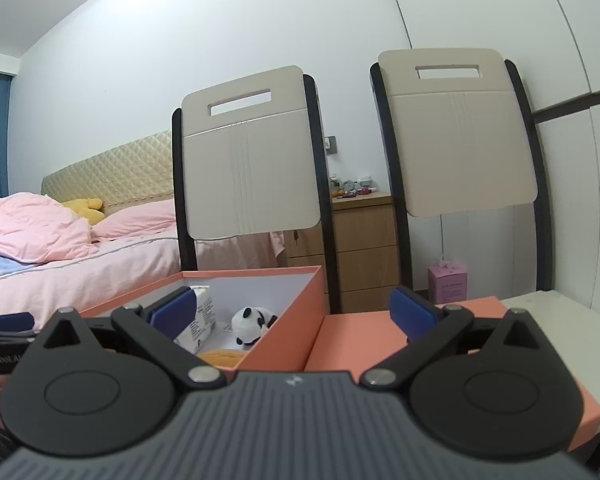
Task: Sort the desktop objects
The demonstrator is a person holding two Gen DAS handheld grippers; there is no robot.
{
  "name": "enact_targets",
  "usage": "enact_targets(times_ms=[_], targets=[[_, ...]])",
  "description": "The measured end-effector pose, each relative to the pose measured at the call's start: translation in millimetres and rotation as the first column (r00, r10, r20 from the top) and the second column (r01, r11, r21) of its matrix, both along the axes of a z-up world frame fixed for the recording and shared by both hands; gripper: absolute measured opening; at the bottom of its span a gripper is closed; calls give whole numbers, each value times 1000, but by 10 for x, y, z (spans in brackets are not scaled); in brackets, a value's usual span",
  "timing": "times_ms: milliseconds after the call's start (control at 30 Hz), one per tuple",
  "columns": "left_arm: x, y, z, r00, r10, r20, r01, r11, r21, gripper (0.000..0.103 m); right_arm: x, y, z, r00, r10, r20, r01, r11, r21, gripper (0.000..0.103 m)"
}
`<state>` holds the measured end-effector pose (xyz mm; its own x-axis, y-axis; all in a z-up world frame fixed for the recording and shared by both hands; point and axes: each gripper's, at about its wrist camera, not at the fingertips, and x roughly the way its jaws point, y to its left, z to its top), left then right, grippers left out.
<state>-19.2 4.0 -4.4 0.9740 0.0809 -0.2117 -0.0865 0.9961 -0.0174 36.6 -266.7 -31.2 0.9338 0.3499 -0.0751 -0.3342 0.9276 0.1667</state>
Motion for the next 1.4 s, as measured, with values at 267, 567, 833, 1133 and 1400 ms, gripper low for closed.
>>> enact_targets(times_ms=[267,567,833,1133,1400], targets=[[67,36,-72,1000,19,-20,-20,1000,-3,103,79,-12,-99,1000,-29,5,29,1000,-8,103],[84,-8,-90,1000,19,-25,-19,1000,10,103,78,-71,-107,1000,-28,7,28,1000,-11,103],[80,-54,-112,1000,17,-22,-17,1000,20,103,50,-117,-110,1000,-30,5,30,999,-12,103],[110,-74,-131,997,-49,-52,48,999,-23,103,20,-120,-94,1000,-11,15,11,1000,-3,103],[218,122,-188,961,-255,-104,206,916,-343,103,-8,-198,-85,1000,-6,19,6,1000,19,103]])
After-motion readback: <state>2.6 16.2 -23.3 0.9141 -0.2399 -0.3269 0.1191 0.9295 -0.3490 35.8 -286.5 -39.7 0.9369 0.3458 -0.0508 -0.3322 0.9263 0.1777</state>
